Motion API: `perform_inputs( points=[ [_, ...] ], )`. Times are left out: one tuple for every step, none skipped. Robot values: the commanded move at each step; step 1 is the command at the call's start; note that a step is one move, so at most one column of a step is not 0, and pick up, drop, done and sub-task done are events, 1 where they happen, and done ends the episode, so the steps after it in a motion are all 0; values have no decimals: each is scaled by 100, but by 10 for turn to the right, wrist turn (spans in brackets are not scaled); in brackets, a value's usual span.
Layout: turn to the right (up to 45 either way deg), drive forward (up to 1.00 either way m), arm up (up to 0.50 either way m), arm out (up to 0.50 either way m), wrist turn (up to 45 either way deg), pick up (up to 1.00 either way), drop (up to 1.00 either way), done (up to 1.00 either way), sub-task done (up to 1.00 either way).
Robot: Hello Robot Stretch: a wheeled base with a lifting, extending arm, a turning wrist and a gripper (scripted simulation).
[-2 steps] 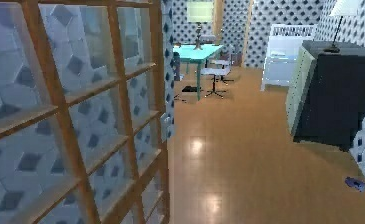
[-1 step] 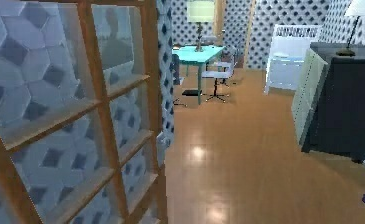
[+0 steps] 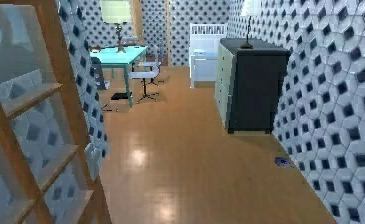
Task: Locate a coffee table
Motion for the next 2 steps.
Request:
perform_inputs(
  points=[
    [0,55,0,0,0,0,0,0,0],
    [30,0,0,0,0,0,0,0,0]
  ],
)
